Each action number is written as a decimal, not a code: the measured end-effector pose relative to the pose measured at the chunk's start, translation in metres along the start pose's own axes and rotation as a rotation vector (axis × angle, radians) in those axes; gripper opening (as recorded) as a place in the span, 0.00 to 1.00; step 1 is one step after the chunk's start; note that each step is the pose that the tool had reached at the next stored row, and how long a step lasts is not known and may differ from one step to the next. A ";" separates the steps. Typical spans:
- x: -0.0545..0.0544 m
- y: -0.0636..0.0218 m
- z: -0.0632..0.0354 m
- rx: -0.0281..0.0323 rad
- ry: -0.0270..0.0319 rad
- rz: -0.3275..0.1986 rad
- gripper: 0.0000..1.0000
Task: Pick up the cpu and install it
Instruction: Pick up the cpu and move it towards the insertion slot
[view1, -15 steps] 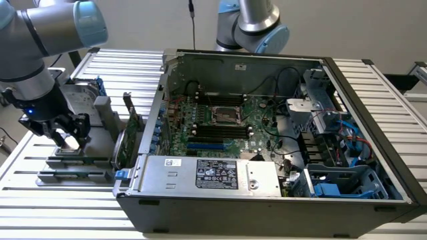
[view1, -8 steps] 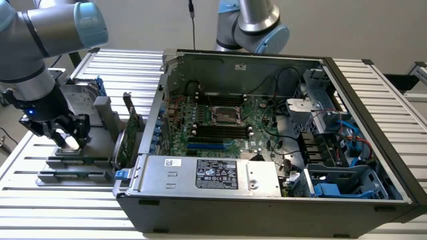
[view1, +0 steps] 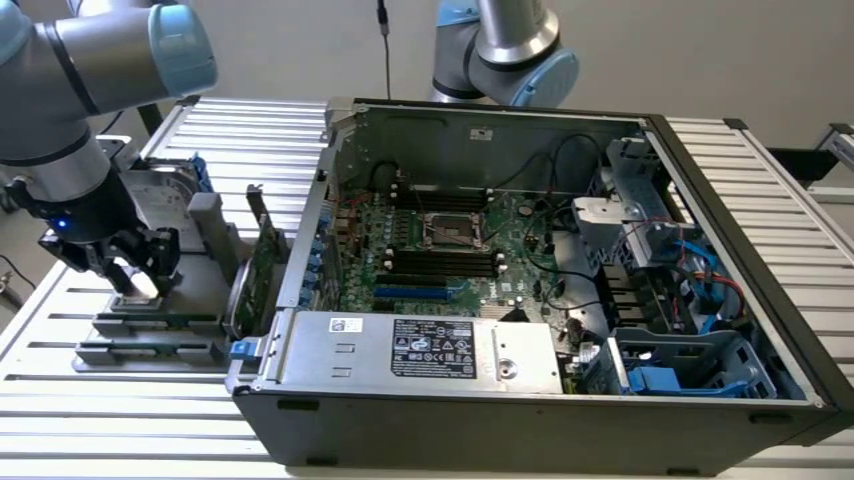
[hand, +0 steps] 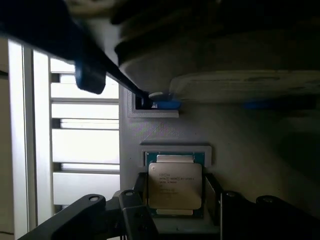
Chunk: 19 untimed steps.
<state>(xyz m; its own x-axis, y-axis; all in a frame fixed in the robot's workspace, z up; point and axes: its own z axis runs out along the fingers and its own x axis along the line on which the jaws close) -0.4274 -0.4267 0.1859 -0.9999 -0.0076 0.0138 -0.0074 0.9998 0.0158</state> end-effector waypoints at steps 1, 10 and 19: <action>0.000 0.0001 0.0000 -0.0016 0.0006 0.000 0.54; 0.000 0.0003 -0.0152 -0.0176 0.0036 0.000 0.54; 0.000 0.0008 -0.0506 -0.0194 0.0090 0.000 0.54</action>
<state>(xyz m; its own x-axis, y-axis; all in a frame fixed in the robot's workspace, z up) -0.4270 -0.4266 0.2365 -0.9997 -0.0078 0.0229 -0.0070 0.9994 0.0352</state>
